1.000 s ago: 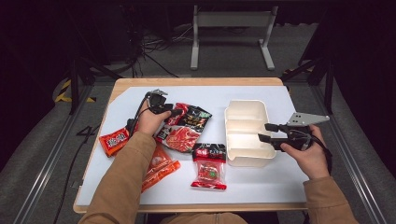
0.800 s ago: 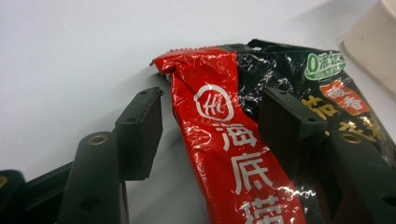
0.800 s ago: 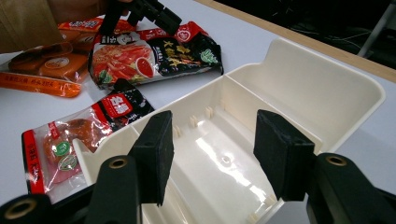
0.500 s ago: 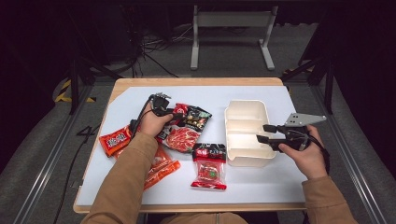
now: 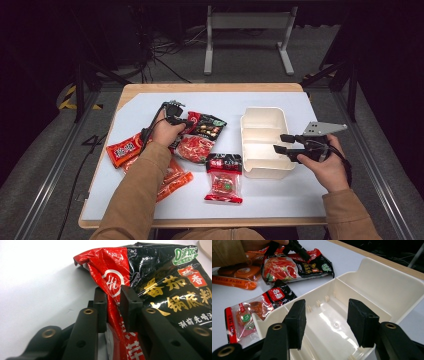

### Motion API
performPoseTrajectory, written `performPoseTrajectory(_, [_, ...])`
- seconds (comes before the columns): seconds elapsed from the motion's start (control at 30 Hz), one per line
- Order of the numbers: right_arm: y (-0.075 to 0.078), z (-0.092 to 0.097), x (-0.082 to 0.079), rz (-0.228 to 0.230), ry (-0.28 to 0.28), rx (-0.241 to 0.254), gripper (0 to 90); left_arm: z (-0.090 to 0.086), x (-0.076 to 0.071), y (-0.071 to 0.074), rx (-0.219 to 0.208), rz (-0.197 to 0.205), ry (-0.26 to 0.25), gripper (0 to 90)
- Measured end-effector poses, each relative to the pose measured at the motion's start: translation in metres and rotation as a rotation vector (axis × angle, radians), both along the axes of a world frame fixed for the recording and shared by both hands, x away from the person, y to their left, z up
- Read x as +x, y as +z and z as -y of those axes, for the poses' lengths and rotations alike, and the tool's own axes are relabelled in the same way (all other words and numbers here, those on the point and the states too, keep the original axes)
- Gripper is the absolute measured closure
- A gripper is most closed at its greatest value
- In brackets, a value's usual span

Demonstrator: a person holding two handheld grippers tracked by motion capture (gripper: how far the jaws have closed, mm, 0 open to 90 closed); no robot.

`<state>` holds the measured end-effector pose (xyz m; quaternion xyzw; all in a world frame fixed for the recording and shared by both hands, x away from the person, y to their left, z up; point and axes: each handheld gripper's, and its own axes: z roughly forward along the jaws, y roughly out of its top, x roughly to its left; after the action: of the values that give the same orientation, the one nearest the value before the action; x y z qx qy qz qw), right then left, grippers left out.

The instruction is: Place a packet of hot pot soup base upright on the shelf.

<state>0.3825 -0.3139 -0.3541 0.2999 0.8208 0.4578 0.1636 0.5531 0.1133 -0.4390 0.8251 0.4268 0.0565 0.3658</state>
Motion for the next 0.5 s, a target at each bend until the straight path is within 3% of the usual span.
performPoseTrajectory(0.17, [-0.001, 0.0, 0.001, -0.001, 0.0, -0.006, 50.4, 0.0, -0.001, 0.004, 0.009, 0.001, 0.014, 83.2])
performPoseTrajectory(0.3, [-0.001, 0.0, 0.001, 0.0, -0.001, -0.009, 51.2, -0.001, -0.003, 0.008, -0.01, 0.004, 0.033, 84.8])
performPoseTrajectory(0.5, [0.0, 0.002, 0.002, 0.005, -0.007, -0.004, 52.3, -0.001, -0.011, 0.023, -0.028, 0.049, 0.03, 85.3])
